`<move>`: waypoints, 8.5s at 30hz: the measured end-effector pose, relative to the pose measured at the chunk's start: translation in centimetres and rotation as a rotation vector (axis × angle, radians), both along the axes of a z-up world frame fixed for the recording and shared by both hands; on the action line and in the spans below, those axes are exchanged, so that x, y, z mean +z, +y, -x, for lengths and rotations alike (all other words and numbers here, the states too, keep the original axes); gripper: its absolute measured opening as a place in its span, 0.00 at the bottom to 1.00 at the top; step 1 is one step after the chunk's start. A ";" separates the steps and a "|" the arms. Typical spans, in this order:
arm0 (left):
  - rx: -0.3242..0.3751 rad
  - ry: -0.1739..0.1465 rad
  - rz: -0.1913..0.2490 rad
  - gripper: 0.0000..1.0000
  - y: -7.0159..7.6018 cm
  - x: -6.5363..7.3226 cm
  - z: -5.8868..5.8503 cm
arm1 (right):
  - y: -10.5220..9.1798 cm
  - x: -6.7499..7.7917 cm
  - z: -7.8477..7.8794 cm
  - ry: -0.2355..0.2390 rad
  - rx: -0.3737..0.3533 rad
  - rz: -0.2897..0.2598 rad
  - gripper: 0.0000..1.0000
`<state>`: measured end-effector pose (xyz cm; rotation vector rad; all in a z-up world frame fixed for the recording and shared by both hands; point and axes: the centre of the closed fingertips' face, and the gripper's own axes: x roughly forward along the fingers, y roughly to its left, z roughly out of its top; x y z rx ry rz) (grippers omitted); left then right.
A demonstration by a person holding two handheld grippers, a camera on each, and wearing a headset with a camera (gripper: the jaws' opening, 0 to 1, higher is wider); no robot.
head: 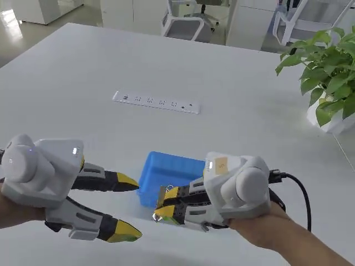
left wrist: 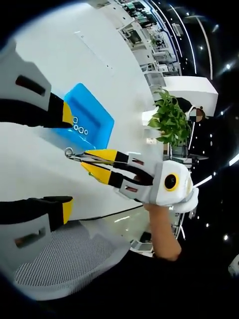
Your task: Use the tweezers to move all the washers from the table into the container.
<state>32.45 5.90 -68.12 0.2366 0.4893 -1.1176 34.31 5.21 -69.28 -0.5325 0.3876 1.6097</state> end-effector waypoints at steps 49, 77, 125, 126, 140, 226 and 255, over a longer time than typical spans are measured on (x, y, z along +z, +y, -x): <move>0.084 0.017 0.011 0.99 0.5 -0.7 -1.5 | -1.5 -0.9 -11.0 -0.111 -0.084 -0.057 0.07; 0.031 -0.002 -0.010 0.94 -1.0 -0.4 -5.3 | -1.9 -5.7 -11.7 -0.026 -0.090 -0.005 0.07; -0.216 -0.129 -0.161 0.06 -5.3 -1.6 -12.3 | -1.6 -5.8 -11.0 -0.073 -0.002 0.028 0.08; -0.217 -0.128 -0.161 0.06 -5.3 -1.6 -12.3 | -1.7 -5.8 -11.0 -0.073 -0.003 0.029 0.08; -0.205 -0.118 -0.158 0.06 -5.2 -1.6 -12.7 | -2.0 -5.7 -11.1 -0.073 -0.032 0.046 0.12; -0.391 -0.048 -0.234 0.05 -3.1 -0.6 -1.3 | -3.2 -4.2 -0.3 -0.127 0.063 0.168 0.07; -0.354 0.065 -0.442 0.04 -1.2 -10.8 -0.1 | -4.4 -9.8 1.4 -0.080 0.147 0.342 0.09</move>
